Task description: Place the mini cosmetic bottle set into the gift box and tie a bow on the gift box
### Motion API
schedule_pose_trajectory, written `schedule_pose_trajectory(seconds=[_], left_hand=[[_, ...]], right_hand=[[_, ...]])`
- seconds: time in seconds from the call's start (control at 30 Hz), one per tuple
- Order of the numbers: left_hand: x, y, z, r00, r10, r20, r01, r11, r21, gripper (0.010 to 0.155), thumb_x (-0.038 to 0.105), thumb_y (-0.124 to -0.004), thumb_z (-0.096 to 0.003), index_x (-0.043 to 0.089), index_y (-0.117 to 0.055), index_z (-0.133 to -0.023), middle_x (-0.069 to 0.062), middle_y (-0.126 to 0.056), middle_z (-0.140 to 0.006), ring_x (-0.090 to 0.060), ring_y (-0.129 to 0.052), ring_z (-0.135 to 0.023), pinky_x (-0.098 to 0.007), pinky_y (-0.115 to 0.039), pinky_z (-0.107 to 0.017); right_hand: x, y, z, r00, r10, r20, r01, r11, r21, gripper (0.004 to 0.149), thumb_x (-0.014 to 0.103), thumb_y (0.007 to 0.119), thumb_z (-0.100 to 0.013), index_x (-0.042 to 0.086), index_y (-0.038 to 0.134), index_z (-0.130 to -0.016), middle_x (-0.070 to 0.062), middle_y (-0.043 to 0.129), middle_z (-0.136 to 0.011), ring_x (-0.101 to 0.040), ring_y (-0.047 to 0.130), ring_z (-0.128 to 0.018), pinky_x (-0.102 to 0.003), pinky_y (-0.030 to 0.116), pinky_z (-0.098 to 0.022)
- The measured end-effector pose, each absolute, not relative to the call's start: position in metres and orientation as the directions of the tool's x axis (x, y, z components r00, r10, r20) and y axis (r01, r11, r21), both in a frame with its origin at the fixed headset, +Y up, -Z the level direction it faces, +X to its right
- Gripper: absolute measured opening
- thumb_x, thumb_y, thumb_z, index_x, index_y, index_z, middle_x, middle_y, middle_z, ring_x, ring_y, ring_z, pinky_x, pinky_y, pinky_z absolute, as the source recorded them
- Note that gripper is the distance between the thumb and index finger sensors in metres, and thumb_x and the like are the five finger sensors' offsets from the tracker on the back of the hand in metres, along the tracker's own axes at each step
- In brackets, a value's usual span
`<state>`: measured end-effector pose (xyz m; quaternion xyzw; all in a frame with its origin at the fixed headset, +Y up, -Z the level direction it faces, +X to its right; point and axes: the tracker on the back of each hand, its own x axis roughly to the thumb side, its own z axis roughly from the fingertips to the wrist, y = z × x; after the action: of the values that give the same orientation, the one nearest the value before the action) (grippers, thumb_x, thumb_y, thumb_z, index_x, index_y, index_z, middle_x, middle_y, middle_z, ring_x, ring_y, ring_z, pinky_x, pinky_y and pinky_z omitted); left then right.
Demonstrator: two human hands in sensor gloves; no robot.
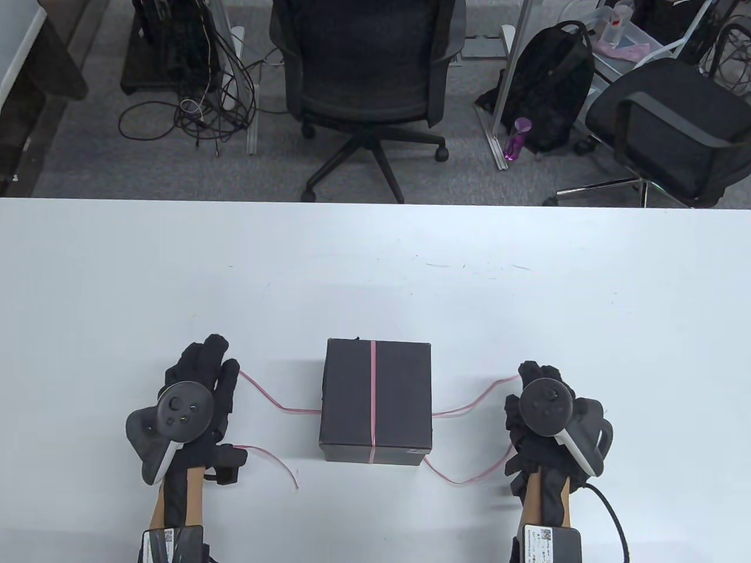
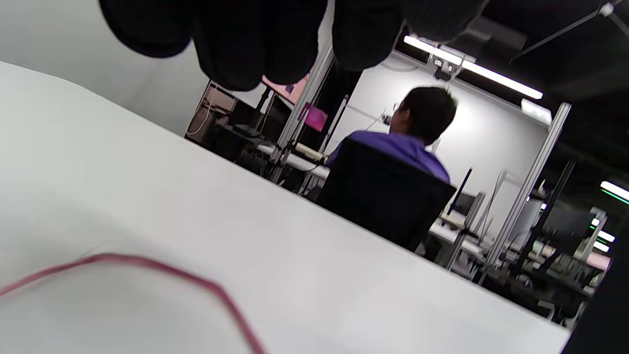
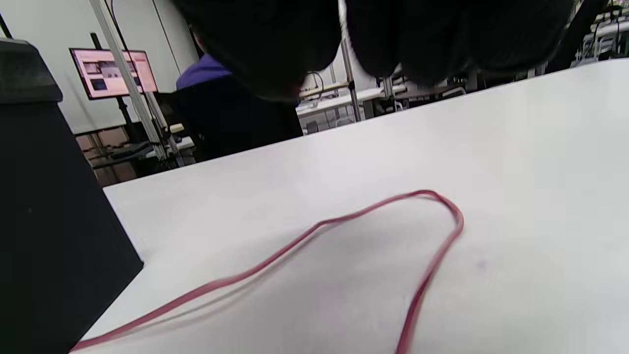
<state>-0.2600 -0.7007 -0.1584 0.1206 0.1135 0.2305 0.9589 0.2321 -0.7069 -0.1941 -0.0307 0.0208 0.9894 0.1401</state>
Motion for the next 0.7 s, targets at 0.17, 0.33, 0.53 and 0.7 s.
schedule_pose_trajectory(seconds=[0.17,0.33,0.53,0.7], left_hand=[[-0.262,-0.688,-0.152,0.833,0.542,-0.108,-0.487,0.812,0.321,0.057,0.053,-0.062,-0.0594,0.027,-0.068,-0.110,-0.013,-0.077,-0.107,-0.040,-0.089,-0.086,-0.057,-0.078,-0.062],[-0.260,-0.691,-0.154,0.816,0.570,-0.096,-0.525,0.801,0.287,0.057,0.053,-0.062,-0.0596,0.027,-0.068,-0.110,-0.013,-0.077,-0.107,-0.040,-0.089,-0.086,-0.057,-0.077,-0.062],[-0.256,-0.699,-0.159,0.827,0.556,-0.083,-0.527,0.818,0.230,0.057,0.052,-0.063,-0.0594,0.028,-0.068,-0.110,-0.013,-0.077,-0.107,-0.040,-0.089,-0.087,-0.057,-0.077,-0.062],[-0.255,-0.701,-0.160,0.824,0.562,-0.074,-0.536,0.815,0.221,0.057,0.052,-0.063,-0.0594,0.028,-0.068,-0.110,-0.013,-0.076,-0.108,-0.040,-0.089,-0.087,-0.058,-0.077,-0.063]], right_hand=[[0.234,-0.750,-0.204,-0.990,0.011,-0.140,-0.076,-0.878,0.473,0.069,0.006,0.081,-0.051,0.011,0.049,-0.112,-0.040,0.036,-0.112,-0.068,0.039,-0.091,-0.077,0.050,-0.061],[0.231,-0.775,-0.205,-0.980,-0.094,-0.176,-0.013,-0.850,0.527,0.082,0.014,0.087,-0.049,0.008,0.036,-0.113,-0.048,0.022,-0.109,-0.075,0.022,-0.085,-0.084,0.039,-0.058],[0.213,-0.773,-0.205,-0.940,-0.304,-0.154,0.202,-0.862,0.465,0.065,0.027,0.092,-0.047,-0.001,0.065,-0.099,-0.031,0.052,-0.112,-0.065,0.040,-0.093,-0.082,0.041,-0.059],[0.209,-0.775,-0.206,-0.941,-0.333,-0.059,0.273,-0.851,0.449,0.043,0.030,0.090,-0.046,0.001,0.083,-0.076,-0.028,0.059,-0.110,-0.062,0.042,-0.093,-0.081,0.043,-0.059]])
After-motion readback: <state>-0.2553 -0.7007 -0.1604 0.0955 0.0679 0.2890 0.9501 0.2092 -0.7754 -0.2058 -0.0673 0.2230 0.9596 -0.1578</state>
